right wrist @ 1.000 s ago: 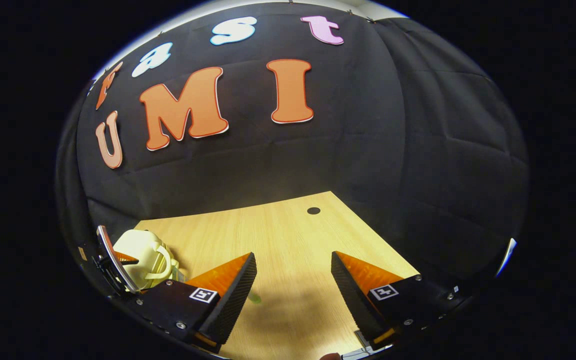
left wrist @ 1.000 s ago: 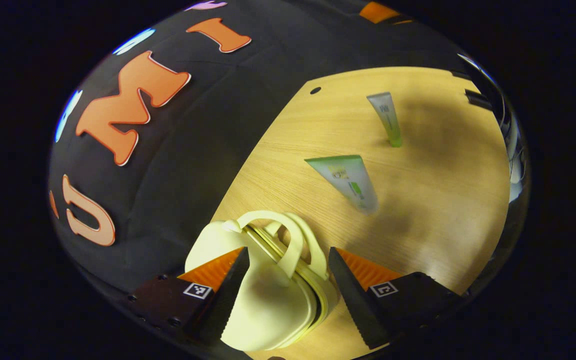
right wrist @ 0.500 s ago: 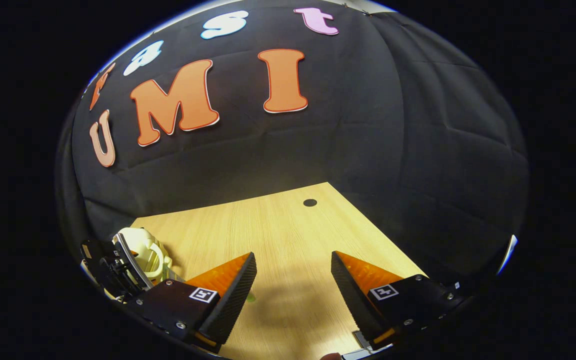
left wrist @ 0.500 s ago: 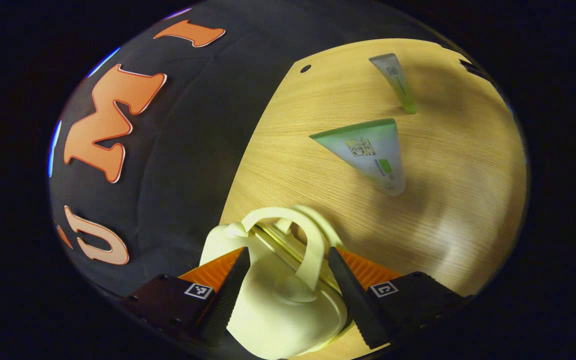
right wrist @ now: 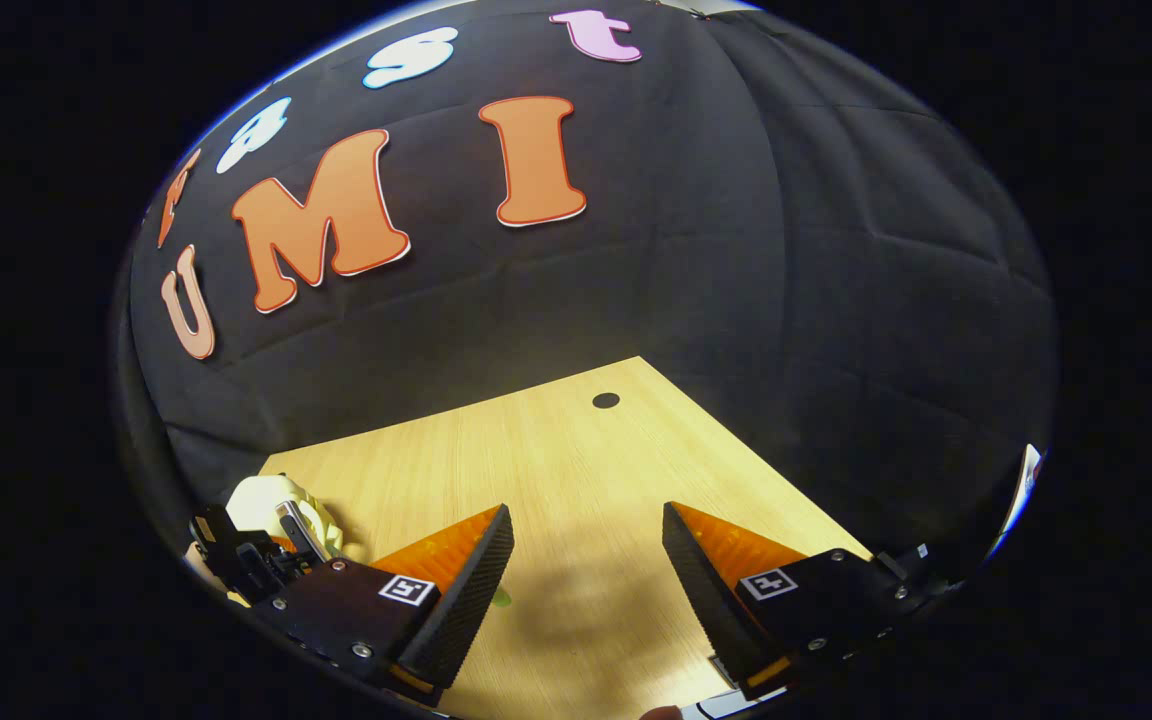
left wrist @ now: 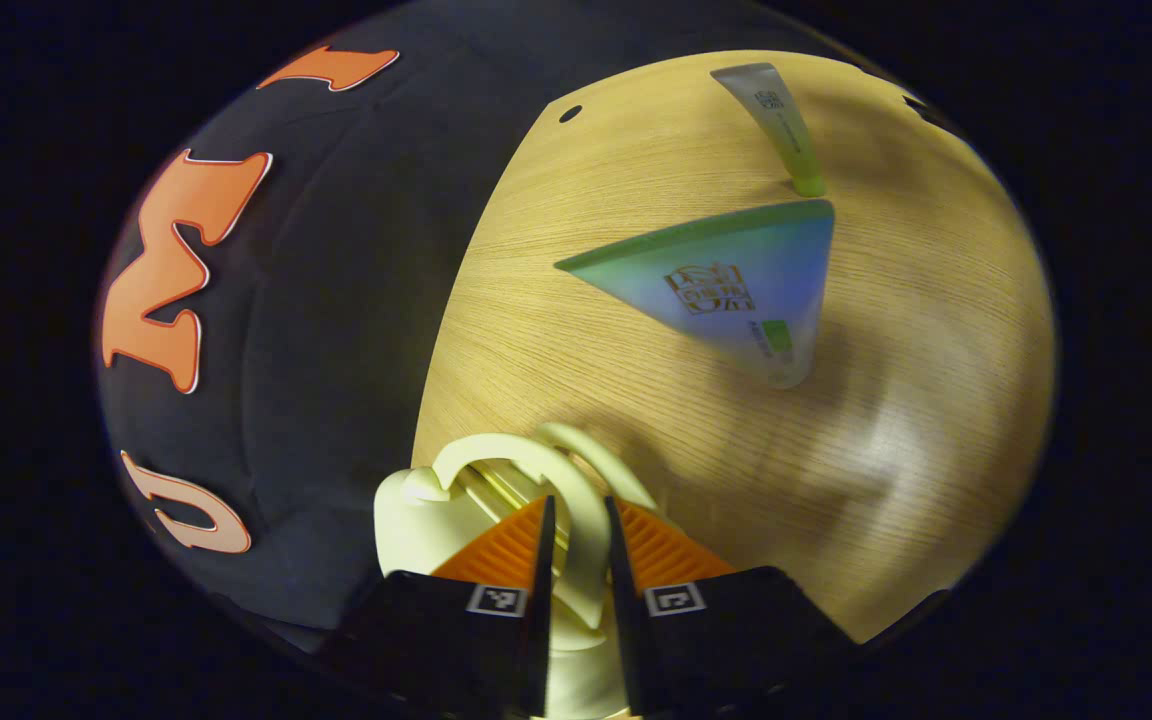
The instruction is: First open the suitcase, pack the skin care products into it, and then close the suitcase.
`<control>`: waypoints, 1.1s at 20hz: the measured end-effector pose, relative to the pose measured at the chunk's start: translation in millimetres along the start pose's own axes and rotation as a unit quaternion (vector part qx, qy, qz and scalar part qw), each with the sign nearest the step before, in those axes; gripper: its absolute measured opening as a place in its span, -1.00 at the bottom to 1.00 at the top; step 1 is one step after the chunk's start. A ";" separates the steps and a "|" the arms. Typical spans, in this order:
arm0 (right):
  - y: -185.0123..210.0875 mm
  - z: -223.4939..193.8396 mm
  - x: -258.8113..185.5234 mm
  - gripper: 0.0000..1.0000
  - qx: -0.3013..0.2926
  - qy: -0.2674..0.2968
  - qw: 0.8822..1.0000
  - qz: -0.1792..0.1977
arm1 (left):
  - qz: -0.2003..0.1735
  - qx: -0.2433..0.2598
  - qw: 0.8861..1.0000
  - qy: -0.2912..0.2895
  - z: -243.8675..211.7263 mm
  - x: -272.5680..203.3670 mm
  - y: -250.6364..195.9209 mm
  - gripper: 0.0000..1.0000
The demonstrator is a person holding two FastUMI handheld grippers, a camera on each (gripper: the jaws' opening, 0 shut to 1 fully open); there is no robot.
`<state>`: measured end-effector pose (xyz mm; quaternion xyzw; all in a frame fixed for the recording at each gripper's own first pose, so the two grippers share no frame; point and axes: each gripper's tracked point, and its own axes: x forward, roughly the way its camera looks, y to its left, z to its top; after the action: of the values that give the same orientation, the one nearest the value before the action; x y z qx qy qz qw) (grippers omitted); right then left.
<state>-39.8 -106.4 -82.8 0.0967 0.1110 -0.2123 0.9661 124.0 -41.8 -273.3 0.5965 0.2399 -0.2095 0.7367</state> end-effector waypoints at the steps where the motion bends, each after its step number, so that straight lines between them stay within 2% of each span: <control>1: 1.5 1.1 -1.5 0.90 -0.001 0.000 1.000 0.000 | -0.002 0.006 1.000 0.009 -11.5 6.0 2.7 -0.57; 3: 7.1 2.2 -4.8 0.91 0.003 0.000 1.000 0.008 | -0.014 -0.005 1.000 0.011 2.8 -3.6 1.0 -0.78; 6: 9.4 2.7 -9.1 0.91 -0.004 -0.006 1.000 0.009 | -0.025 -0.051 0.998 0.001 1.1 -14.0 9.1 -0.77; 9: 18.9 3.1 -10.1 0.90 -0.004 -0.006 1.000 0.019 | -0.054 -0.131 0.990 -0.015 7.6 -26.0 12.1 -0.78; 12: 35.4 8.0 -6.5 0.91 -0.010 -0.015 0.999 0.027 | -0.064 -0.209 0.975 -0.029 10.0 -36.0 21.0 -0.78; 17: 76.8 19.8 -13.9 0.91 -0.032 -0.042 0.997 0.052 | -0.076 -0.280 0.954 -0.075 9.6 -57.2 40.1 -0.79; 19: 92.5 22.7 -18.4 0.91 -0.038 -0.052 0.996 0.060 | -0.078 -0.320 0.939 -0.096 5.2 -60.9 53.6 -0.79; 22: 116.5 23.2 -25.7 0.90 -0.036 -0.053 0.995 0.073 | -0.077 -0.386 0.911 -0.125 -6.8 -66.8 74.8 -0.79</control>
<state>-8.3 2.0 -37.7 0.0585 0.0597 -0.1419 0.9863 114.6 -18.6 -176.0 0.2146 0.2528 -0.2295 0.9151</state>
